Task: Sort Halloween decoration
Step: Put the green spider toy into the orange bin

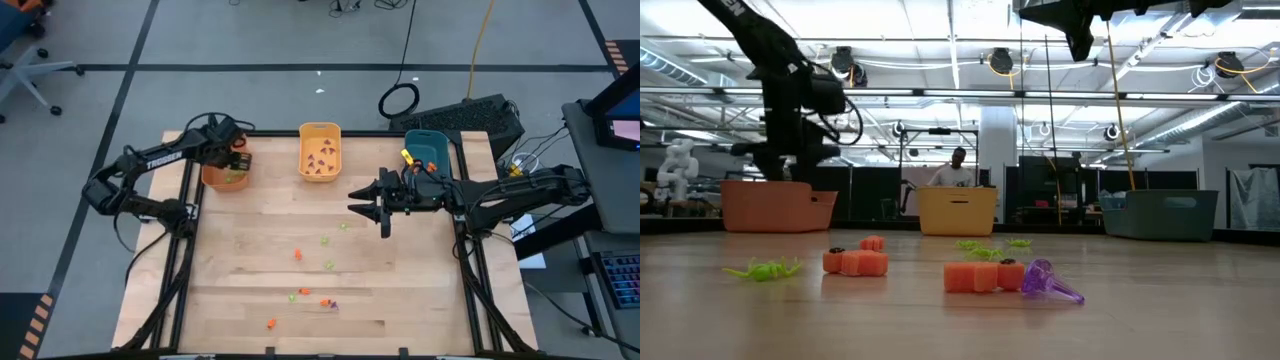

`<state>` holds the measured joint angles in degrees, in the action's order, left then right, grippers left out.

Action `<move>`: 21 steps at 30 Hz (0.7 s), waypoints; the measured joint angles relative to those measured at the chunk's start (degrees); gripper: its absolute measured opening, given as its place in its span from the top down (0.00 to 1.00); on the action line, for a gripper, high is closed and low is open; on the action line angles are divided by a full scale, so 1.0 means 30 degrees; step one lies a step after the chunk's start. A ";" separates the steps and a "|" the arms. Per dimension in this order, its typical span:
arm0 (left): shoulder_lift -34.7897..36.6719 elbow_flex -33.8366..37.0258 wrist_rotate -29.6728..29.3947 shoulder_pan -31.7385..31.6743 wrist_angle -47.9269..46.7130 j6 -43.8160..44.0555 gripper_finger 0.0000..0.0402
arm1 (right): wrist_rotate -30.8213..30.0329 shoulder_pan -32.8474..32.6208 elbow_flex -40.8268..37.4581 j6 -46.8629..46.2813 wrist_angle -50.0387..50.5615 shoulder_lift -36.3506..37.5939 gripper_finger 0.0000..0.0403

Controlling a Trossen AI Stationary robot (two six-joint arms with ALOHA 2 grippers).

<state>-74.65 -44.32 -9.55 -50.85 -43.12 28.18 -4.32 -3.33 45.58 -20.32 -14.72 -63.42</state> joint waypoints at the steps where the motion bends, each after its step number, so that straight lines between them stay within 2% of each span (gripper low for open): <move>1: 0.0387 -0.0140 0.0318 0.0067 -0.0179 0.0063 0.53 | 0.0007 0.0000 0.0000 0.0000 0.0000 0.0000 0.61; 6: 0.2903 -0.0988 0.1079 0.1087 -0.0268 0.1005 0.53 | 0.0022 0.0000 0.0000 -0.0463 0.0000 0.0000 0.61; 12: 0.5567 -0.1513 0.1307 0.3443 -0.0217 0.2118 0.53 | 0.0029 0.0000 0.0034 -0.0529 0.0916 0.0000 0.61; 21: 0.6732 -0.1513 0.1370 0.7714 -0.0222 0.4660 0.53 | 0.0029 0.0007 0.2979 0.1014 0.9490 -0.1286 0.61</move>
<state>-54.46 -48.86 -5.44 -27.71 -43.79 42.16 -4.23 -3.31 54.52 -17.27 13.75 -67.28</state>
